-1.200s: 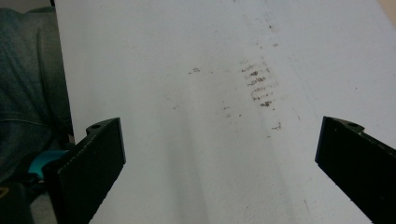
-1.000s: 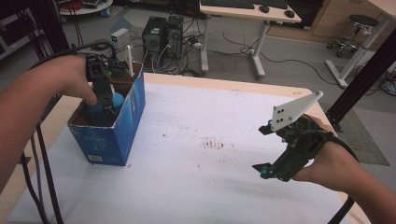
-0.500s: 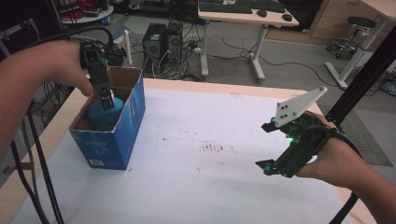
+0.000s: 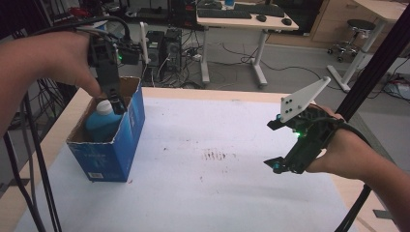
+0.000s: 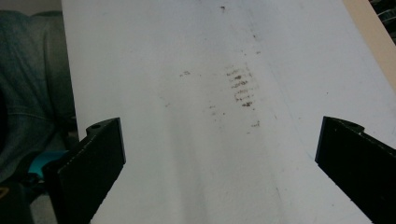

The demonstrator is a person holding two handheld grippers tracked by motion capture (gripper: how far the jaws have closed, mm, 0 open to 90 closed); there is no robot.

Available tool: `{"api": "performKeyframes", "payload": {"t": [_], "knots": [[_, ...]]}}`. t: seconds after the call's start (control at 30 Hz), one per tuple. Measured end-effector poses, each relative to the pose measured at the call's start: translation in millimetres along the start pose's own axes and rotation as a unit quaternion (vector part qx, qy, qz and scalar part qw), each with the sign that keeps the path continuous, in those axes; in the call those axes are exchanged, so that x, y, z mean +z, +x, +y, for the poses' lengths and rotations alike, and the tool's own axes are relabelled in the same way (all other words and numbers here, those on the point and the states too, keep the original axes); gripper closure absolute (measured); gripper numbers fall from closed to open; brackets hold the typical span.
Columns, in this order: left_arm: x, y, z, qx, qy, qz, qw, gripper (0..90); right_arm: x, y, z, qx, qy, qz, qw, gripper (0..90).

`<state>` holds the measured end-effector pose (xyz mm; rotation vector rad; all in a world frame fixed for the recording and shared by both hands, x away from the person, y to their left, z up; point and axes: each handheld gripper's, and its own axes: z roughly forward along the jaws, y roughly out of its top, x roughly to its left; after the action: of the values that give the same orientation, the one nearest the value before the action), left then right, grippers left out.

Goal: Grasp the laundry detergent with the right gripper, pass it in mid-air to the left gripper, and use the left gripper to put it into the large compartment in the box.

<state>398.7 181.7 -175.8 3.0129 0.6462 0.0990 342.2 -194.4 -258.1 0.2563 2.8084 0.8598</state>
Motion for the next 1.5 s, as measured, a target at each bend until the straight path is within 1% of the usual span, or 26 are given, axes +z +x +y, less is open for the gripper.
{"api": "performKeyframes", "payload": {"t": [0.1, 0.17, 0.27, 0.3, 0.33, 0.43, 0.5, 0.53, 0.57, 0.6, 0.67, 0.7, 0.73, 0.77, 0.83, 0.9, 1.1, 1.17, 1.23, 1.3, 1.5], "knots": [[2.1, -7.9, 7.8, 0.019, 0.003, -0.005, 0.9998, 9.2, -2.1, -1.8, 2.0, -0.005, 0.013, 0.005, 0.9999, 0.6], [4.8, -13.3, 12.9, 0.04, 0.004, -0.006, 0.9992, 6.8, -3.1, -3.5, 3.4, -0.014, 0.024, 0.011, 0.9995, 0.6], [9.5, -20.6, 20.4, 0.075, -0.008, -0.015, 0.997, 6.7, -2.8, -6.1, 4.7, -0.022, 0.041, 0.016, 0.9988, 0.6], [11.6, -22.6, 22.9, 0.08, -0.011, -0.022, 0.9965, 6.7, -2.4, -6.9, 5.1, -0.025, 0.046, 0.017, 0.9985, 0.6], [14.4, -24.8, 26.1, 0.089, -0.01, -0.028, 0.9956, 6.7, -1.1, -8.2, 5.7, -0.032, 0.049, 0.02, 0.9981, 0.6], [21.6, -29.2, 33.2, 0.102, -0.013, -0.036, 0.9941, 6.7, 3.2, -10.9, 7.1, -0.046, 0.069, 0.029, 0.9962, 0.6], [27.1, -32.6, 38.7, 0.112, -0.012, -0.041, 0.9928, 5.8, 7.2, -13.3, 7.1, -0.047, 0.083, 0.034, 0.9949, 0.6], [27.1, -32.6, 38.7, 0.112, -0.012, -0.041, 0.9928, 5.6, 7.2, -13.3, 7.1, -0.047, 0.083, 0.034, 0.9949, 0.6], [31.3, -34.5, 42.3, 0.119, -0.011, -0.047, 0.9918, 5.6, 10.2, -14.7, 6.4, -0.048, 0.09, 0.037, 0.9941, 0.6], [33.7, -35.2, 44.1, 0.122, -0.01, -0.051, 0.9912, 5.5, 14.2, -16.0, 5.0, -0.048, 0.105, 0.04, 0.9925, 0.6], [37.8, -36.3, 47.5, 0.127, -0.008, -0.053, 0.9904, 3.7, 18.8, -18.2, 2.9, -0.051, 0.119, 0.042, 0.9907, 0.6], [39.7, -36.4, 49.0, 0.13, -0.007, -0.053, 0.9901, 3.6, 20.7, -18.7, 1.7, -0.048, 0.127, 0.043, 0.9898, 0.6], [41.6, -36.3, 50.5, 0.13, -0.006, -0.054, 0.99, 3.5, 22.7, -20.1, 0.4, -0.049, 0.132, 0.045, 0.989, 0.6], [43.6, -36.1, 52.0, 0.131, -0.006, -0.05, 0.9902, 2.1, 24.2, -21.2, -0.9, -0.049, 0.137, 0.046, 0.9884, 0.6], [46.6, -34.8, 54.8, 0.131, -0.004, -0.045, 0.9904, 1.7, 27.3, -24.3, -3.7, -0.046, 0.143, 0.047, 0.9874, 0.6], [48.7, -33.1, 56.9, 0.134, -0.003, -0.044, 0.99, 1.7, 30.3, -26.8, -6.6, -0.046, 0.15, 0.05, 0.9863, 0.6], [51.5, -26.7, 61.5, 0.129, -0.009, -0.047, 0.9905, 1.6, 40.7, -30.7, -14.3, -0.043, 0.17, 0.058, 0.9828, 0.6], [52.8, -25.1, 62.2, 0.13, -0.005, -0.049, 0.9904, 1.7, 44.6, -31.8, -16.4, -0.045, 0.173, 0.06, 0.9821, 0.6], [54.2, -24.1, 62.5, 0.129, -0.003, -0.049, 0.9905, 1.6, 47.4, -32.5, -18.0, -0.042, 0.177, 0.061, 0.9815, 0.6], [54.2, -23.4, 62.7, 0.129, -0.002, -0.049, 0.9904, 1.6, 48.7, -33.2, -18.5, -0.045, 0.174, 0.061, 0.9818, 0.6], [53.3, -22.6, 61.0, 0.126, -0.002, -0.048, 0.9908, 1.6, 49.0, -34.6, -18.2, -0.04, 0.171, 0.064, 0.9824, 0.6]]}}
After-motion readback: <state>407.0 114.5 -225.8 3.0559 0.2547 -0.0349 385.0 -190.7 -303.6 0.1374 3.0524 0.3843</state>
